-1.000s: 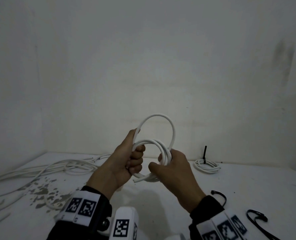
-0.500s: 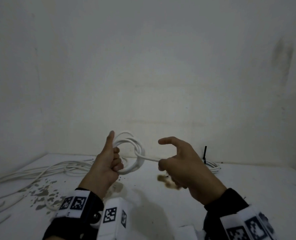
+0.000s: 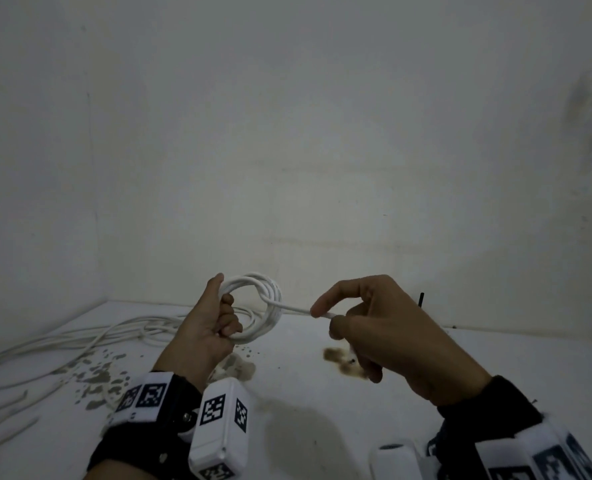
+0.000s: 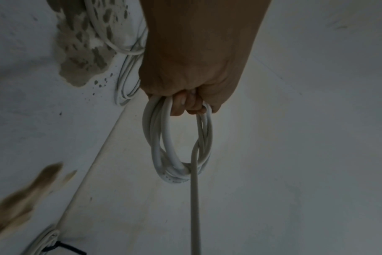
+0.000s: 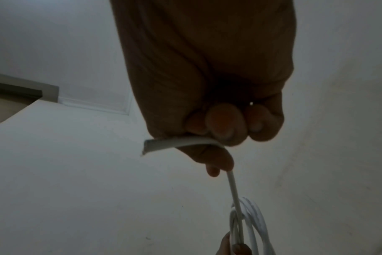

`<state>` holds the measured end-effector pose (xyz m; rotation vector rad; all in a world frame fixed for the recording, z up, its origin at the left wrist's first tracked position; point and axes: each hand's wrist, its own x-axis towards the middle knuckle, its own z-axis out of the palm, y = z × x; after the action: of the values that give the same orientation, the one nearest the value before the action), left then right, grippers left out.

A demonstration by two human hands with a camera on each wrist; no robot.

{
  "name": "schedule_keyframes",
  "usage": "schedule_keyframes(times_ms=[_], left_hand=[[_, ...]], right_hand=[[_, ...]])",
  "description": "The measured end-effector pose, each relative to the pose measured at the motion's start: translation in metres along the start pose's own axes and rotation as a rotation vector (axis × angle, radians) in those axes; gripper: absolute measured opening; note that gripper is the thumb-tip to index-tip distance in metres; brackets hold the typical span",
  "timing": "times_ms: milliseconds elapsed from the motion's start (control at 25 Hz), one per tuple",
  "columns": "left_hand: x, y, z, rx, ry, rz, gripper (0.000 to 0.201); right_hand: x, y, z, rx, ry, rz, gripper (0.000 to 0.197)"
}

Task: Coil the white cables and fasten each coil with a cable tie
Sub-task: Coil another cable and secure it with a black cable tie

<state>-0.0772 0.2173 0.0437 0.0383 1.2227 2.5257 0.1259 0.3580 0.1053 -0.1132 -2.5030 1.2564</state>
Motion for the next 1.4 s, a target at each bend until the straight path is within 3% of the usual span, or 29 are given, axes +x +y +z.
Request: schedule_keyframes(times_ms=[120, 200, 280, 440, 560, 640, 880, 1280, 1400], left_hand=[[-0.008, 0.002, 0.013, 0.11, -0.059, 0.029, 0.047], [-0.022, -0.001, 0.029, 0.209, -0.145, 0.063, 0.047], [-0.042, -0.009, 0.049, 0.31, -0.249, 0.09, 0.045], [-0.065, -0.024, 0.072, 0.472, -0.367, 0.114, 0.042], [-0.065, -0.024, 0.071, 0.431, -0.434, 0.03, 0.043], [-0.064, -0.022, 0.07, 0.406, -0.432, 0.003, 0.043], [-0.059, -0.015, 0.068, 0.411, -0.375, 0.026, 0.042], [-0.054, -0.024, 0.065, 0.332, -0.323, -0.072, 0.043], [-0.053, -0.027, 0.065, 0.307, -0.313, -0.061, 0.042]], right_hand=[[0.0, 0.003, -0.006, -0.171, 0.023, -0.014, 0.01], [0.009, 0.014, -0.003, -0.357, 0.18, -0.004, 0.032], [0.018, 0.026, 0.009, -0.297, 0.245, 0.02, 0.046], [0.032, 0.054, 0.017, -0.027, 0.307, -0.039, 0.024], [0.036, 0.063, 0.008, -0.242, 0.314, -0.082, 0.026], [0.038, 0.064, 0.005, -0.342, 0.312, -0.113, 0.024], [0.038, 0.059, 0.009, -0.358, 0.268, -0.221, 0.013], [0.031, 0.054, 0.004, -0.353, 0.139, -0.214, 0.01], [0.032, 0.058, 0.006, -0.447, 0.171, -0.209, 0.008]])
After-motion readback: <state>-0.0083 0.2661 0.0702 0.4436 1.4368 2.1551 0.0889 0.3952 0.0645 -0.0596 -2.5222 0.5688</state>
